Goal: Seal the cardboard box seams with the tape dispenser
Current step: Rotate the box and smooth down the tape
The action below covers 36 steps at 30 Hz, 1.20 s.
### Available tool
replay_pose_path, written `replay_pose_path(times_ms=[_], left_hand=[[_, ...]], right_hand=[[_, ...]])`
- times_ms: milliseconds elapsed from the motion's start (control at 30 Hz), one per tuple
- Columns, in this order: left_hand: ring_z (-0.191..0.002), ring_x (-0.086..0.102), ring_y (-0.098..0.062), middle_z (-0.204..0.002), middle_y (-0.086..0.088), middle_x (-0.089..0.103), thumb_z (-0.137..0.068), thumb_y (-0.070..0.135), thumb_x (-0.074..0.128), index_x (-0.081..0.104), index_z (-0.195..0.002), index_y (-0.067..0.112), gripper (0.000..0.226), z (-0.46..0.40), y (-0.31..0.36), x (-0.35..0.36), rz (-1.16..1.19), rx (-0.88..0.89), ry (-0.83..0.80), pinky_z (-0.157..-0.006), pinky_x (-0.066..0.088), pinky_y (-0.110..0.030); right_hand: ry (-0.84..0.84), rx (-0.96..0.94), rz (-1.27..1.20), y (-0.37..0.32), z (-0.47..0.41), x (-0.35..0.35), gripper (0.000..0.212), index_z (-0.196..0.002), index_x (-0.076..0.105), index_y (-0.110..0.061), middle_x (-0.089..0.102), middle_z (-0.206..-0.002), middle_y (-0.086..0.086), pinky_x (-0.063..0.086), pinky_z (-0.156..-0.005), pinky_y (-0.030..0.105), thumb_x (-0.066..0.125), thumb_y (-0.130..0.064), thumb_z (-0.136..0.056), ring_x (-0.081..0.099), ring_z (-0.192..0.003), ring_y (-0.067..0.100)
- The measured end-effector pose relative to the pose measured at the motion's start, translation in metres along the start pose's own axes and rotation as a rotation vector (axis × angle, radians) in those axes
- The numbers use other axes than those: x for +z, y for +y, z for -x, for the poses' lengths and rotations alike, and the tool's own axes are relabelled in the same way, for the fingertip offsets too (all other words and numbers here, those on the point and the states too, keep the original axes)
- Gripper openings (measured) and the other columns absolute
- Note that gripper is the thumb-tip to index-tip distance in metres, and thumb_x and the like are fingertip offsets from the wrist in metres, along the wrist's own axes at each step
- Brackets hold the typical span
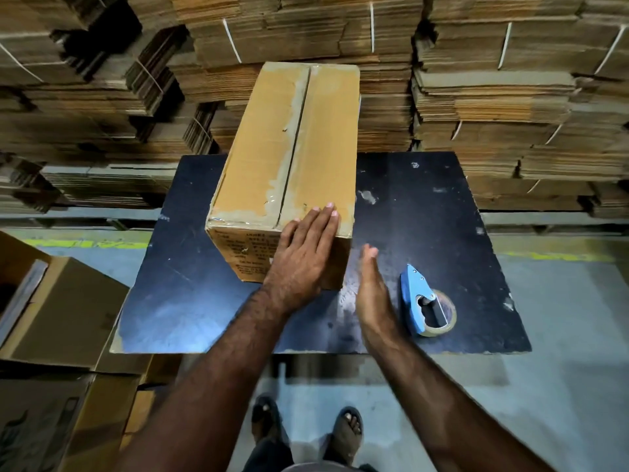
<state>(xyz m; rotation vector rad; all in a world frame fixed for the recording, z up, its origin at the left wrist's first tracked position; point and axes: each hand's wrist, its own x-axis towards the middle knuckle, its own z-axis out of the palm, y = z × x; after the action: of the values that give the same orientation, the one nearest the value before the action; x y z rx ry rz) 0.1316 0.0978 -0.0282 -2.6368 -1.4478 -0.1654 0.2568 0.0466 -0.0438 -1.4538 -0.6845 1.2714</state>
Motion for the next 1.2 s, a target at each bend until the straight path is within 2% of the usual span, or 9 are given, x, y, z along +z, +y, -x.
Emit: replay_pose_path(times_ms=[67, 233, 367, 500, 667, 800, 1000, 1100, 1200], left_hand=[[-0.153, 0.017, -0.029, -0.167, -0.012, 0.012, -0.064, 0.018, 0.072, 0.014, -0.158, 0.004, 0.111, 0.000, -0.001, 0.001, -0.001, 0.002, -0.007, -0.119, 0.016, -0.047], [-0.152, 0.016, -0.031, -0.166, -0.014, 0.012, -0.057, 0.023, 0.079, 0.013, -0.157, 0.003, 0.122, 0.001, -0.001, 0.001, -0.013, 0.003, -0.053, -0.119, 0.012, -0.047], [-0.153, 0.010, -0.030, -0.167, -0.014, 0.005, -0.056, 0.028, 0.082, 0.006, -0.158, 0.003, 0.130, 0.002, -0.001, -0.004, -0.015, 0.007, -0.096, -0.121, 0.011, -0.048], [-0.154, 0.006, -0.027, -0.168, -0.012, 0.001, -0.065, 0.024, 0.077, 0.005, -0.158, 0.005, 0.120, 0.003, -0.004, -0.008, 0.041, 0.031, -0.105, -0.122, 0.009, -0.046], [-0.152, 0.021, -0.025, -0.166, -0.011, 0.018, -0.075, 0.030, 0.069, 0.024, -0.156, 0.005, 0.096, 0.002, -0.014, 0.000, 0.135, 0.074, 0.009, -0.119, 0.023, -0.044], [-0.152, 0.020, -0.026, -0.165, -0.012, 0.017, -0.079, 0.035, 0.051, 0.026, -0.155, 0.004, 0.086, 0.000, -0.017, 0.004, 0.138, 0.100, 0.053, -0.119, 0.025, -0.046], [-0.154, 0.013, -0.028, -0.167, -0.013, 0.009, -0.074, 0.031, 0.052, 0.018, -0.157, 0.004, 0.093, -0.002, -0.019, 0.003, 0.177, 0.138, 0.007, -0.120, 0.019, -0.046], [-0.154, 0.011, -0.023, -0.167, -0.009, 0.009, -0.074, 0.037, 0.049, 0.018, -0.158, 0.009, 0.094, -0.006, -0.036, -0.010, 0.315, 0.232, -0.062, -0.120, 0.014, -0.040], [-0.142, 0.040, -0.022, -0.153, -0.009, 0.046, -0.083, 0.031, 0.054, 0.051, -0.143, 0.009, 0.063, -0.016, -0.070, -0.029, 0.613, 0.251, -0.032, -0.117, 0.024, -0.027]], right_hand=[[-0.007, -0.013, -0.096, -0.010, -0.011, 0.005, 0.067, -0.153, 0.030, -0.019, 0.025, -0.158, -0.009, 0.017, -0.117, 0.021, 0.027, -0.059, -0.100, 0.025, -0.138, -0.004], [-0.003, 0.087, -0.060, -0.026, -0.021, 0.035, 0.103, -0.148, 0.042, -0.030, 0.043, -0.152, -0.004, 0.034, -0.115, 0.045, 0.034, -0.094, -0.069, 0.043, -0.137, 0.014], [0.017, 0.196, -0.004, -0.049, -0.045, 0.030, 0.066, -0.127, 0.062, -0.022, 0.064, -0.123, 0.007, 0.048, -0.099, 0.040, 0.028, -0.069, -0.096, 0.063, -0.103, 0.022], [0.160, 0.044, 0.212, -0.054, -0.038, 0.035, 0.071, -0.154, 0.030, -0.022, 0.031, -0.159, 0.004, 0.026, -0.119, 0.043, 0.018, -0.064, -0.098, 0.032, -0.144, 0.022], [0.349, -0.112, 0.252, -0.034, -0.023, 0.043, 0.043, -0.146, 0.047, -0.017, 0.048, -0.148, 0.001, 0.028, -0.102, 0.015, 0.038, -0.023, -0.104, 0.044, -0.135, 0.016], [0.321, -0.009, 0.065, -0.036, -0.032, 0.057, 0.043, -0.147, 0.044, -0.022, 0.051, -0.145, 0.000, 0.037, -0.097, 0.019, 0.039, -0.025, -0.105, 0.052, -0.123, 0.011], [0.211, 0.271, -0.190, -0.043, -0.049, 0.041, 0.057, -0.088, 0.067, -0.015, 0.071, -0.071, 0.001, 0.051, -0.046, 0.022, 0.036, -0.063, -0.097, 0.069, -0.057, 0.009], [0.237, 0.257, -0.168, -0.046, -0.057, 0.044, 0.060, -0.091, 0.069, -0.017, 0.073, -0.087, 0.003, 0.054, -0.059, 0.029, 0.036, -0.066, -0.096, 0.069, -0.076, 0.017], [0.293, 0.132, 0.053, -0.048, -0.057, 0.046, 0.074, -0.127, 0.062, -0.019, 0.066, -0.126, 0.003, 0.049, -0.098, 0.041, 0.046, -0.077, -0.083, 0.061, -0.114, 0.020]])
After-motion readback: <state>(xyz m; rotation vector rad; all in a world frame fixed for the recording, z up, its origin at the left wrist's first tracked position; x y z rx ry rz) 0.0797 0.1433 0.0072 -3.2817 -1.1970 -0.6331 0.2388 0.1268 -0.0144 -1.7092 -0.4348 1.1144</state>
